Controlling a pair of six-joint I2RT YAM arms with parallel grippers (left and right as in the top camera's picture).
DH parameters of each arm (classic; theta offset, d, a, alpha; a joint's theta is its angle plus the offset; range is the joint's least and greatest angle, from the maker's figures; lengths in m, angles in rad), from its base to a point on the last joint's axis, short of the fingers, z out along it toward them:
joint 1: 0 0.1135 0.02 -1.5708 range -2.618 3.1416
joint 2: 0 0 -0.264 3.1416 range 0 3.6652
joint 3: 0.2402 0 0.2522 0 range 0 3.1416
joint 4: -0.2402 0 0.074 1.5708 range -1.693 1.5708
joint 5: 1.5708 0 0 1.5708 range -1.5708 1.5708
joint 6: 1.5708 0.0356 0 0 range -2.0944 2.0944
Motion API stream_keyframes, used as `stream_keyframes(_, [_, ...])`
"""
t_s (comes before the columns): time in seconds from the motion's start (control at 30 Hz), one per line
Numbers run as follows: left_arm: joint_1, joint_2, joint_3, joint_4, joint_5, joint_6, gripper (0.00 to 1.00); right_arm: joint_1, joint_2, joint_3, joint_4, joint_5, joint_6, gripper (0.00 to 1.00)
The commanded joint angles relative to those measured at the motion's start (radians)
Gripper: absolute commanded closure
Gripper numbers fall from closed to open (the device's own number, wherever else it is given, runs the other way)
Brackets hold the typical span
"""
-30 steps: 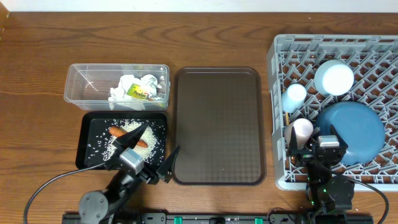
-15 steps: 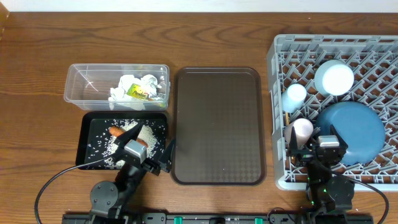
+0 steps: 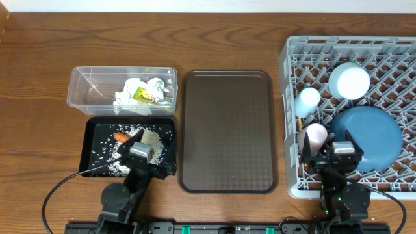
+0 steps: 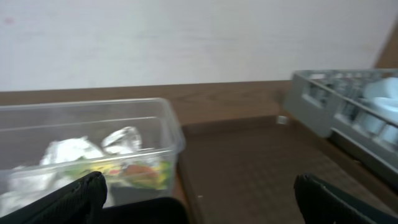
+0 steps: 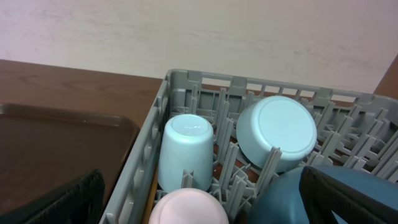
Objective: Sort waste into correct bins and load items into the dishwasher rack
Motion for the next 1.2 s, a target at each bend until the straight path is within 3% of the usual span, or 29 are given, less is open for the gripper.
stream_keyframes(0.0, [0.044,-0.008,-0.002,-0.018,-0.039,0.006,0.02,0.005,-0.002,-0.002,-0.004,-0.006,-0.011,0.01])
stream_keyframes(0.17, [0.108,-0.008,-0.002,-0.083,-0.038,0.006,0.01,0.005,-0.002,-0.002,-0.004,-0.006,-0.011,0.01])
stream_keyframes(1.17, [0.169,-0.008,-0.002,-0.082,-0.045,-0.005,0.01,0.005,-0.002,-0.002,-0.004,-0.006,-0.011,0.01])
